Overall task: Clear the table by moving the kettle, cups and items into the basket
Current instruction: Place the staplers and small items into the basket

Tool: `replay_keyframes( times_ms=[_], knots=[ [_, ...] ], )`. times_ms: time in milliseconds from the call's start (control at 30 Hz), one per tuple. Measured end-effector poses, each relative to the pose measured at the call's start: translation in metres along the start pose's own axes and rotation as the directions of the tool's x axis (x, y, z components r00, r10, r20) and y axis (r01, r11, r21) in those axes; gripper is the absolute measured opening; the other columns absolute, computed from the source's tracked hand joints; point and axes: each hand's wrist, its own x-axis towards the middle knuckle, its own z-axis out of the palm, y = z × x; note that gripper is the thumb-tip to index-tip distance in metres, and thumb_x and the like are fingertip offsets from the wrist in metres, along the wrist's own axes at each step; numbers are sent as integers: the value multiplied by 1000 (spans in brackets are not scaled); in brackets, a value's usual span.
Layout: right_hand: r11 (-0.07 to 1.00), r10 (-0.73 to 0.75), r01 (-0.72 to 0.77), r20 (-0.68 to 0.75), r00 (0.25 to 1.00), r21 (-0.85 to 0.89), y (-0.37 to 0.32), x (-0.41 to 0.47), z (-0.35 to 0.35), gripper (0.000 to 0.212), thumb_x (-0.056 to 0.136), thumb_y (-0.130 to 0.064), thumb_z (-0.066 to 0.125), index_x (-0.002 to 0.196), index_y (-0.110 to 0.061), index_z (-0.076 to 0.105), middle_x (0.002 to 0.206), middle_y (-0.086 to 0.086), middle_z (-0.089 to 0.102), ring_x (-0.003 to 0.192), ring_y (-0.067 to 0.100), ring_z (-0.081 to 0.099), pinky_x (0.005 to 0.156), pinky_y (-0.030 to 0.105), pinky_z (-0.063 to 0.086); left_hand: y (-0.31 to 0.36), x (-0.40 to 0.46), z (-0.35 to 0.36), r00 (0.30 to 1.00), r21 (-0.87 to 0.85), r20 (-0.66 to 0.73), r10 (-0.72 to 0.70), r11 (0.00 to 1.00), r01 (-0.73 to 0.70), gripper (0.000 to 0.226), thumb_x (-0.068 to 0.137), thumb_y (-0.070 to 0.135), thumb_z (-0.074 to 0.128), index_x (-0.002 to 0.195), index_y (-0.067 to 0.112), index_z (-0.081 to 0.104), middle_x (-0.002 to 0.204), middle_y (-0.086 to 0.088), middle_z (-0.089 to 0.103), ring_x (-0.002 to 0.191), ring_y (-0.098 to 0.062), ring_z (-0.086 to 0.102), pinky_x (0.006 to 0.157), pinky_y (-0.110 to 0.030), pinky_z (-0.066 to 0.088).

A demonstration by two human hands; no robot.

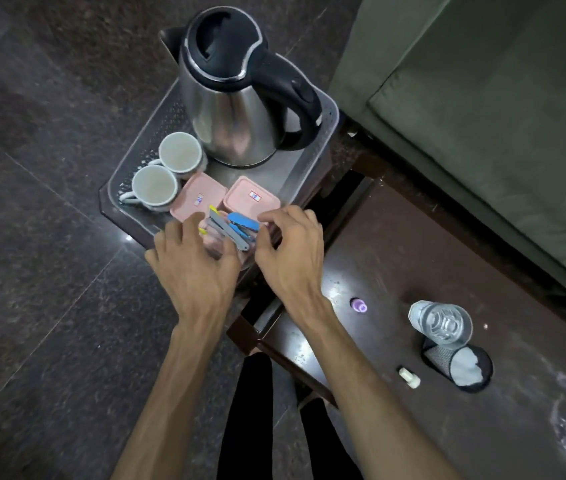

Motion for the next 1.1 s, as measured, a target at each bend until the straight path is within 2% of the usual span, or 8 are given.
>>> replay_keyframes(
  times_ms=[100, 200, 300, 433, 633, 733, 867, 1100],
  knots=[
    [989, 105, -94, -85, 991, 115, 19, -22, -13, 16, 84, -12, 68, 94, -18, 79, 94, -5, 74, 87, 18, 61, 81, 34, 51, 12, -21, 2, 987, -132, -145, 69, 987, -88, 26, 77, 22, 65, 102, 14, 70, 84, -7, 64, 86, -35, 57, 78, -41, 33],
    [962, 239, -218, -124, 963, 166, 51, -48, -25, 16, 81, -10, 70, 90, -20, 79, 86, -8, 73, 81, 16, 64, 75, 30, 52, 28, -55, 14, 966, -278, -170, 197, 930, -239, 13, 75, 7, 68, 88, 12, 66, 71, -3, 56, 75, -31, 57, 76, -42, 37],
    [918, 388, -370, -131, 912, 142, 92, -81, -38, 15, 80, -10, 72, 88, -21, 78, 85, -8, 73, 79, 16, 68, 74, 35, 56, 45, -91, 36, 941, -293, -6, 338, 899, -324, 12, 72, 7, 69, 83, 13, 66, 70, -2, 55, 72, -30, 58, 74, -45, 42],
    [852, 523, -523, -121, 844, 36, 150, -131, -53, 14, 83, -11, 72, 92, -20, 80, 90, -5, 76, 82, 18, 70, 74, 37, 58, 66, -139, 77, 837, -199, 318, 446, 894, -401, 15, 72, 12, 75, 84, 16, 67, 74, -1, 63, 76, -30, 65, 76, -42, 42],
    [710, 677, -690, -134, 724, -143, 217, -192, -79, 26, 88, -22, 68, 113, -26, 74, 113, -2, 71, 94, 27, 71, 79, 37, 56, 87, -189, 132, 722, -40, 506, 472, 849, -527, 41, 81, 26, 75, 121, 19, 68, 108, -7, 65, 93, -28, 67, 85, -41, 50],
    [664, 712, -692, -43, 701, -285, 244, -208, -84, 45, 92, -24, 65, 137, -27, 60, 133, 1, 60, 107, 31, 69, 85, 42, 55, 94, -195, 151, 712, 27, 534, 457, 832, -554, 45, 90, 33, 68, 132, 22, 60, 117, -6, 56, 100, -26, 63, 91, -40, 50],
    [661, 715, -658, 37, 698, -360, 269, -213, -83, 46, 95, -23, 62, 141, -27, 56, 145, 2, 49, 112, 33, 67, 91, 42, 54, 97, -196, 170, 688, 54, 564, 457, 811, -582, 42, 95, 31, 65, 136, 22, 59, 123, -7, 55, 107, -27, 62, 98, -41, 50],
    [771, 613, -605, -23, 790, -201, 265, -195, -80, 28, 87, -23, 72, 114, -23, 72, 116, 1, 72, 96, 32, 71, 79, 38, 54, 100, -198, 163, 779, 9, 432, 455, 861, -509, 12, 93, 17, 66, 104, 15, 72, 92, -10, 71, 76, -35, 69, 76, -42, 53]
  ],
)
